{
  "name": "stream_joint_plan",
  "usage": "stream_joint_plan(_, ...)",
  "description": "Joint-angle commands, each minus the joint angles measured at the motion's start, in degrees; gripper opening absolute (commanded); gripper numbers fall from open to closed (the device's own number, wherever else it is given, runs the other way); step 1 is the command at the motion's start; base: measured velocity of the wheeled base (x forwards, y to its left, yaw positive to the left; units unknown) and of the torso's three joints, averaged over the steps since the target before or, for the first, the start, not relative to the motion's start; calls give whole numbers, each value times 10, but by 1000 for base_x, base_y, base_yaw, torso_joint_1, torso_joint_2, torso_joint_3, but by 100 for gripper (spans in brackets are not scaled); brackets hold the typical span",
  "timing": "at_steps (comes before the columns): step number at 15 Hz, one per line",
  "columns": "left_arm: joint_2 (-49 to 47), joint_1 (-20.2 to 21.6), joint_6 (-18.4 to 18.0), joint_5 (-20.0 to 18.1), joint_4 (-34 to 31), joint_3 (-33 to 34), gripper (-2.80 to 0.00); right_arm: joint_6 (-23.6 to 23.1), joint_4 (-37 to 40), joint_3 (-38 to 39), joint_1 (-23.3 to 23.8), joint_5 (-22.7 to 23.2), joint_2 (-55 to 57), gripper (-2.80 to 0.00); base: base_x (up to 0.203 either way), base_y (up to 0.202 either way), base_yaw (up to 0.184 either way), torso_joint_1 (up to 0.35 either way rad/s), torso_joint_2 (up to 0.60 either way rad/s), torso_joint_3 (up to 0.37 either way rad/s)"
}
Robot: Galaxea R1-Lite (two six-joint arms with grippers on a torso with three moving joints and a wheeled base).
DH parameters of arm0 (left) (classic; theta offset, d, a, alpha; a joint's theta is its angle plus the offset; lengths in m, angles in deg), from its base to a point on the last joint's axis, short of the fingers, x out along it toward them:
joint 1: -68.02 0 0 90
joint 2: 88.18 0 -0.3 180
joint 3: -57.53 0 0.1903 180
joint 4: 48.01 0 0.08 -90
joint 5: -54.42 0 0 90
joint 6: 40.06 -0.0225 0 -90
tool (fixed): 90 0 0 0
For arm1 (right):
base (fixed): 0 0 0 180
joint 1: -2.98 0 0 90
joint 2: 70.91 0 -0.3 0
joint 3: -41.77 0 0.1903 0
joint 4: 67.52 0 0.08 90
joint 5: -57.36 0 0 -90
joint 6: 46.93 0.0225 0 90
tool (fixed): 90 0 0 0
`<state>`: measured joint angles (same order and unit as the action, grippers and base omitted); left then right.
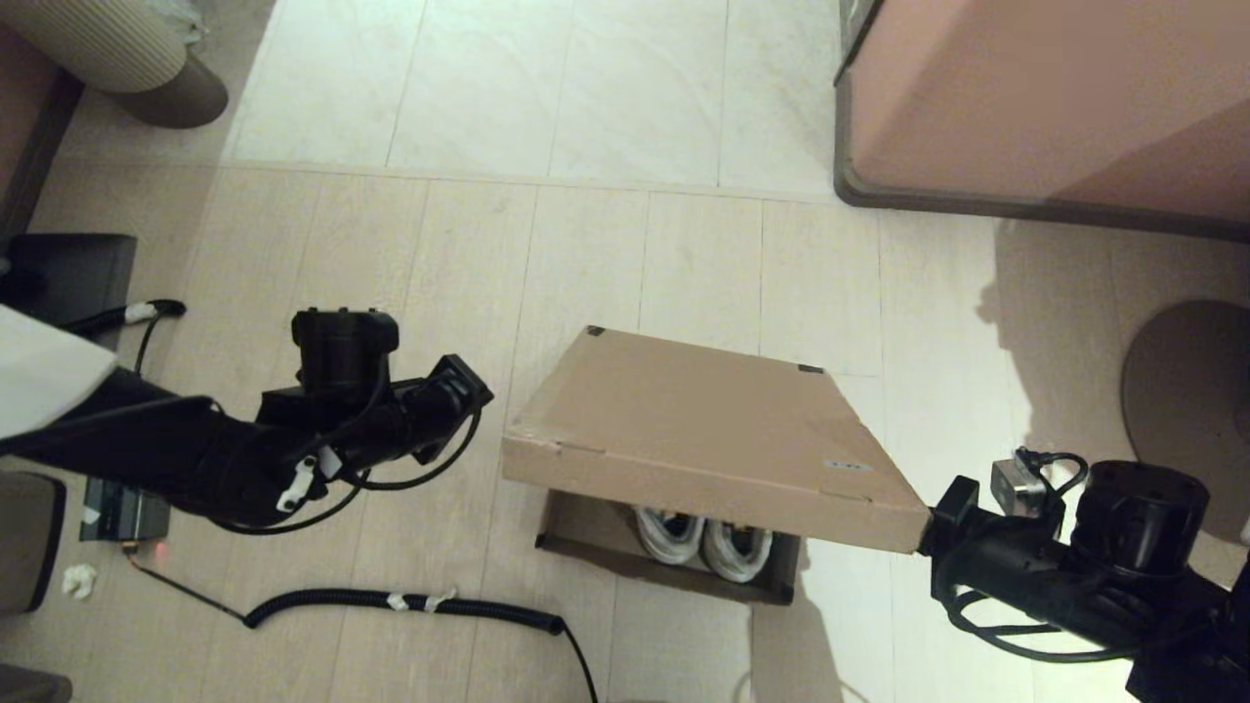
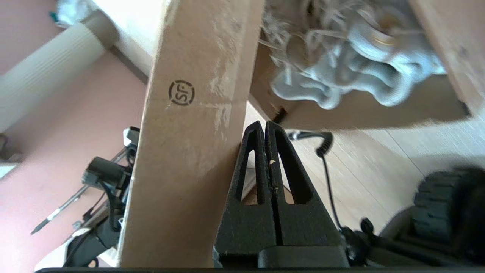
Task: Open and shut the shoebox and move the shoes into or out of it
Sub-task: Open the shoe box
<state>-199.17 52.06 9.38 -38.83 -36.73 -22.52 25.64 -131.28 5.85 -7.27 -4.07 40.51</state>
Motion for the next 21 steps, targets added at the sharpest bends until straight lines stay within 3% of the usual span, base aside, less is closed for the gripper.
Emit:
stream_joint_plan(1, 21, 7, 5, -1, -7, 2, -280, 5, -5, -19, 0, 1, -10, -280, 0, 0, 0, 0, 0, 0)
stream_joint_plan(5, 52, 8, 17, -1, -27, 9, -280, 33, -5, -101, 4, -3, -27, -280, 0, 0, 0, 0, 0, 0)
stream_joint_plan(11, 66, 0, 17, -1, -31, 28, -280, 46, 12, -296, 87, -4, 14, -280, 0, 0, 0, 0, 0, 0)
stream_joint_plan(14, 77, -19, 14, 0, -31, 51, -280, 29, 33, -367, 128, -3, 61, -280, 0, 0, 0, 0, 0, 0)
stream_joint_plan(15, 76, -31, 8, 2, -30, 57, -280, -6, 41, -369, 130, -3, 69, -280, 0, 0, 0, 0, 0, 0)
stream_joint_plan(16, 71, -44, -20, 9, -28, 64, -280, -76, 48, -367, 130, -6, 81, -280, 0, 0, 0, 0, 0, 0)
stream_joint_plan(18, 58, -66, -97, 46, -26, 74, -280, -260, 79, -361, 121, -54, 103, -280, 0, 0, 0, 0, 0, 0)
stream_joint_plan(20, 37, -75, -184, 84, -24, 75, -280, -385, 147, -361, 80, -222, 109, -280, 0, 0, 0, 0, 0, 0)
stream_joint_plan(21, 24, -76, -216, 94, -23, 72, -280, -427, 201, -357, 56, -278, 104, -280, 0, 0, 0, 0, 0, 0)
